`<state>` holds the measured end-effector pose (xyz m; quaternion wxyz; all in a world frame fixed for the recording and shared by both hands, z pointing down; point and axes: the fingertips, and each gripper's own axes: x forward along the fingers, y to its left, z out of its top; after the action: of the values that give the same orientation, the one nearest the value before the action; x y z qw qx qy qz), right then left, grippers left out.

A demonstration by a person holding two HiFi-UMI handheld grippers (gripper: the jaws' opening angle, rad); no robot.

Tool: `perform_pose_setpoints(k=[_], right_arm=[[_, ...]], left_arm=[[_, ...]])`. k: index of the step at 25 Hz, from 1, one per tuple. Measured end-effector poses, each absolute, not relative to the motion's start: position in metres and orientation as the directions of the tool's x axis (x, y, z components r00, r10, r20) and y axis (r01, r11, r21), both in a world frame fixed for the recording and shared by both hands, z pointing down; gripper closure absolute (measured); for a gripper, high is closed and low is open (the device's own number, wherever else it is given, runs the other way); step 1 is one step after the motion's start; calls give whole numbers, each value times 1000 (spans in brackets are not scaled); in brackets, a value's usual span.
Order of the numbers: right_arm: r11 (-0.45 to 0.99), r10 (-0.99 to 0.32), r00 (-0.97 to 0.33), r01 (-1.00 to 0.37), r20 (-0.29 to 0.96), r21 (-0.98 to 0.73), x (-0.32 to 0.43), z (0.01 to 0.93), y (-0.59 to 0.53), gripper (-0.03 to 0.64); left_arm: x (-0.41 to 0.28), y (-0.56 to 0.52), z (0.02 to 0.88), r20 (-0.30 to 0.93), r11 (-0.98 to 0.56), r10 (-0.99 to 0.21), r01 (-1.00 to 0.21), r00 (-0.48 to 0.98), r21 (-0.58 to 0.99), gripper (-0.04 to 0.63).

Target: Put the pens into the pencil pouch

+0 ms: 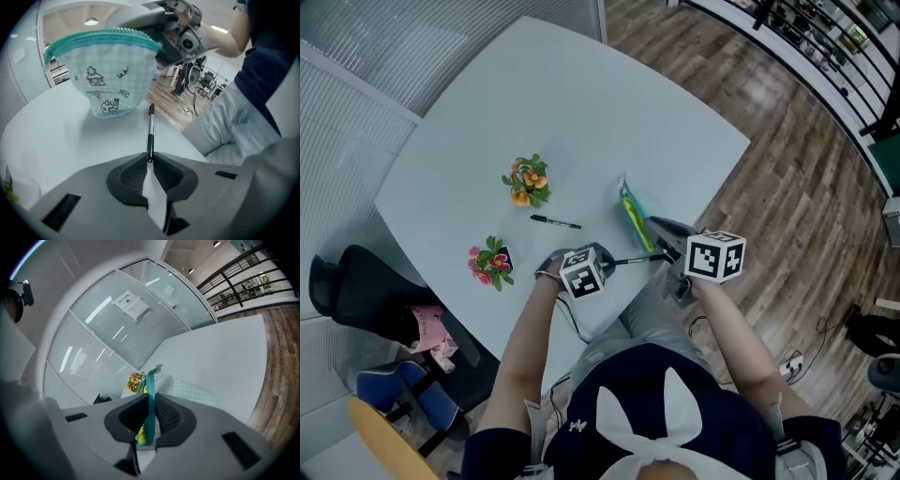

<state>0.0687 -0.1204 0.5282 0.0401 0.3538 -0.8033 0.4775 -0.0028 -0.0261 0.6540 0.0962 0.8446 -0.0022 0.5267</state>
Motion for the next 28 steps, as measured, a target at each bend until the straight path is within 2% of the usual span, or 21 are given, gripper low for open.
perform_pose_setpoints(k=[6, 12, 21, 28], right_arm=[[299, -536, -744, -609, 398, -735, 70, 527, -120, 569], [313, -539, -740, -621, 404, -719, 71, 525, -121, 569], [322, -544, -730, -637, 413, -701, 69, 528, -115, 569], [329, -550, -721, -651, 421, -684, 69, 529, -117, 569]], left_arm=[[-23, -26, 625, 841, -928, -17, -321, 541, 188, 540], [-41, -20, 600, 818, -868, -109, -456, 564, 199, 540], [-56, -29, 542, 713, -805, -300, -569, 633, 167, 541], [-60, -38, 487, 608, -780, -413, -607, 678, 148, 541]])
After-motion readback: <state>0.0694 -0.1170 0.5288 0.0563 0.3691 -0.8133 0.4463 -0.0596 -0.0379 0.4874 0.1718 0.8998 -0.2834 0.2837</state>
